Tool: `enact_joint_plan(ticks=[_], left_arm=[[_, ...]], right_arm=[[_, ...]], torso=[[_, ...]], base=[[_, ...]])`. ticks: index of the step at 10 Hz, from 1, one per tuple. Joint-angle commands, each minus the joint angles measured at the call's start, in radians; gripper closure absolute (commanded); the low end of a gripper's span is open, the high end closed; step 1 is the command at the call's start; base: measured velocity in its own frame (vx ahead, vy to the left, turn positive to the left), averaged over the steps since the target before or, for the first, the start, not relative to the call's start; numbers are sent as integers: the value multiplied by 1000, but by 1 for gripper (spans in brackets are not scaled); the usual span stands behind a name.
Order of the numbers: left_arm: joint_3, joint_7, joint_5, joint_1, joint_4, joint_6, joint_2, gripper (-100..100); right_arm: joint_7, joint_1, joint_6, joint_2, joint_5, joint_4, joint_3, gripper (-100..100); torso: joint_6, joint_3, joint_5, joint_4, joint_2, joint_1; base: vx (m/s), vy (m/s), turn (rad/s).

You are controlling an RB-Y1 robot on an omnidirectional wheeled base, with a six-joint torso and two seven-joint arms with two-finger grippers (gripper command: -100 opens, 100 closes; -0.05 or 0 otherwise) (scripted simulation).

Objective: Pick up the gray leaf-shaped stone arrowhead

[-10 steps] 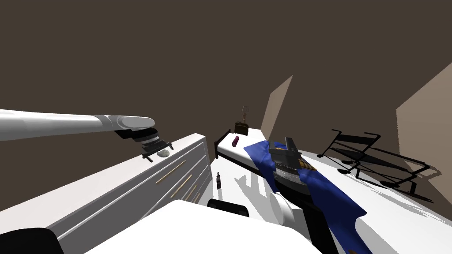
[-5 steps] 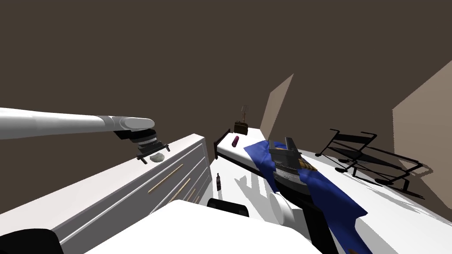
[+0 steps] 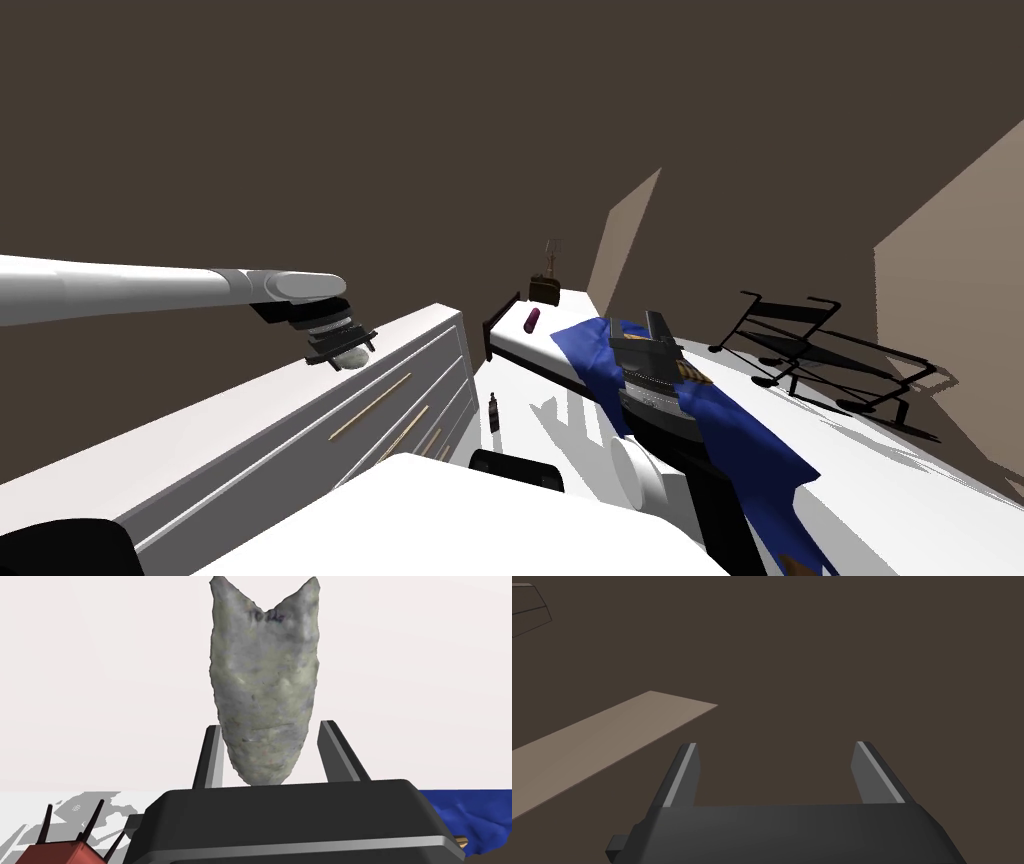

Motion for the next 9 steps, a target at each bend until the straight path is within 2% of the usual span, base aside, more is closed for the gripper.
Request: enact_joint_plan(ticks=[1, 4, 5, 6, 7, 8, 9], left_arm=[[0, 0, 0, 0, 0, 0, 0, 100], [0, 0, 0, 0, 0, 0, 0, 100], [0, 0, 0, 0, 0, 0, 0, 0], [12, 11, -2, -22, 0, -30, 9, 100], [20, 15, 4, -30, 3, -47, 22, 100], [14, 18, -6, -30, -7, -33, 11, 100], [15, 20, -6, -32, -7, -37, 12, 0]], right_arm=[[0, 0, 0, 0, 0, 0, 0, 0], [0, 0, 0, 0, 0, 0, 0, 0], [0, 0, 0, 0, 0, 0, 0, 0], [0, 0, 0, 0, 0, 0, 0, 0], [0, 0, 0, 0, 0, 0, 0, 0], [0, 0, 0, 0, 0, 0, 0, 0], [0, 0, 0, 0, 0, 0, 0, 0]], torso=[[0, 0, 0, 0, 0, 0], [0, -1, 0, 0, -1, 1], [0, -1, 0, 0, -1, 1], [0, -1, 0, 0, -1, 1], [-1, 0, 0, 0, -1, 1], [0, 0, 0, 0, -1, 1], [0, -1, 1, -1, -1, 1]], base=[[0, 0, 0], [0, 0, 0], [0, 0, 0], [0, 16, 77], [5, 28, 75], [3, 13, 7], [0, 0, 0]])
